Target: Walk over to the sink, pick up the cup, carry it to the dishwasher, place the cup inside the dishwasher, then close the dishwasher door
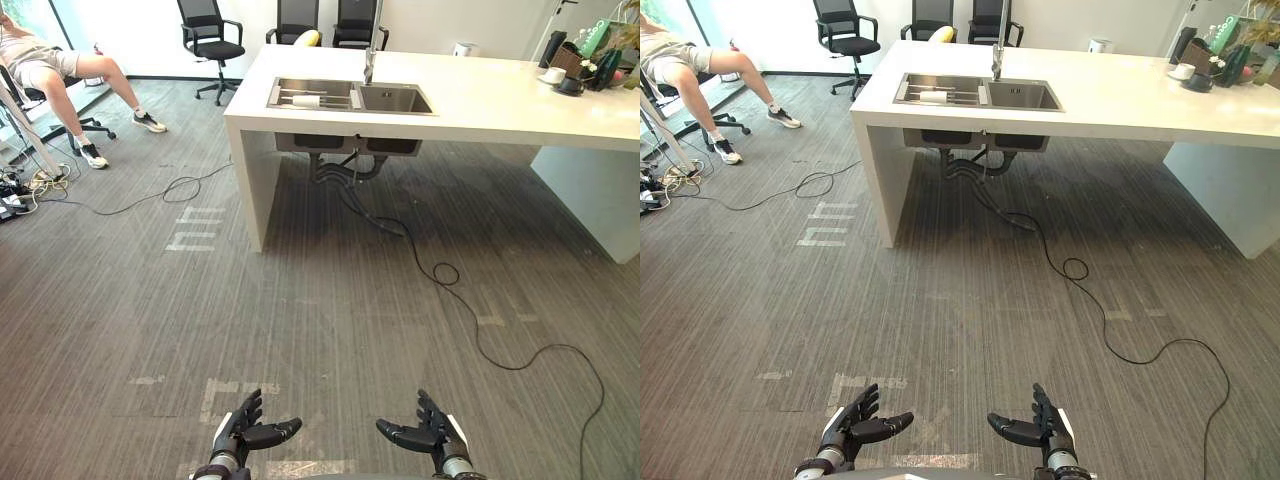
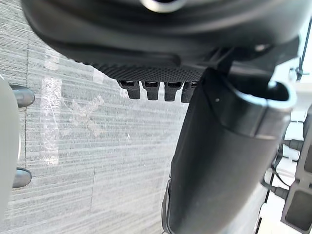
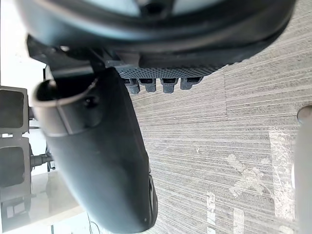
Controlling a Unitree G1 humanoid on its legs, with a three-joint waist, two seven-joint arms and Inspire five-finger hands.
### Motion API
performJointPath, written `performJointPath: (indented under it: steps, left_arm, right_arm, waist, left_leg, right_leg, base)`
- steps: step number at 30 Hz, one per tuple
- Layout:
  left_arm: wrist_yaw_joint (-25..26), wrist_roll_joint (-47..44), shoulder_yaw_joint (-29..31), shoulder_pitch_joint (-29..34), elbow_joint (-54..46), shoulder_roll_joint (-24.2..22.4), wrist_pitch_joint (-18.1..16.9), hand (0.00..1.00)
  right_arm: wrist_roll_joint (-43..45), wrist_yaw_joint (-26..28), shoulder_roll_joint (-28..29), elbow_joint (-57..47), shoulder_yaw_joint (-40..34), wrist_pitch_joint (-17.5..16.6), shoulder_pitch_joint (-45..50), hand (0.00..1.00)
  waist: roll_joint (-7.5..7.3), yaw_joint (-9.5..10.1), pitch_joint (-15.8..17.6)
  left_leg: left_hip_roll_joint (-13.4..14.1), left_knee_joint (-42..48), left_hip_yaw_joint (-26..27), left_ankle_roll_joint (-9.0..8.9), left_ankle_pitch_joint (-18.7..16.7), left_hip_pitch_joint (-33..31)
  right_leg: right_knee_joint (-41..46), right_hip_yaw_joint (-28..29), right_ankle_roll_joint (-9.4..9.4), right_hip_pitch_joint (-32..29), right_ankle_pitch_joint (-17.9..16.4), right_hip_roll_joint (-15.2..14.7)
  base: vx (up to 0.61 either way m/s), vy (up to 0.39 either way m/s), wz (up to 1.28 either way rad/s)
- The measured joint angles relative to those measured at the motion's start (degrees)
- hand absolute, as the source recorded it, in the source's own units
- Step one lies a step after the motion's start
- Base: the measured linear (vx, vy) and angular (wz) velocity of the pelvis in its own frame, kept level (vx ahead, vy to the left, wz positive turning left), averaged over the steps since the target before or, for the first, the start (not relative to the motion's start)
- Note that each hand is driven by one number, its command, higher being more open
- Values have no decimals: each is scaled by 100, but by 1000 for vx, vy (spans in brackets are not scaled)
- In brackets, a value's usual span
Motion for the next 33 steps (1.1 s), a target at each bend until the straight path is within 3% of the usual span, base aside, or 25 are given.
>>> performJointPath:
  steps: [26,33]
  left_arm:
    - [-181,-111,359,363,-17,84,-9,100]
    - [-193,-114,387,433,-40,75,-13,100]
  right_arm:
    - [266,304,-192,-64,-459,-93,9,100]
    - [274,308,-204,-126,-521,-93,32,100]
  waist:
    - [66,-49,47]
    - [88,-23,81]
  left_leg:
    - [-11,-1,-103,-40,20,-23]
    - [-10,236,111,1,-220,-52]
  right_leg:
    - [-36,-118,-3,59,-1,-10]
    - [234,70,34,-69,-166,-52]
  base:
    - [-20,-8,2]
    - [24,9,-12]
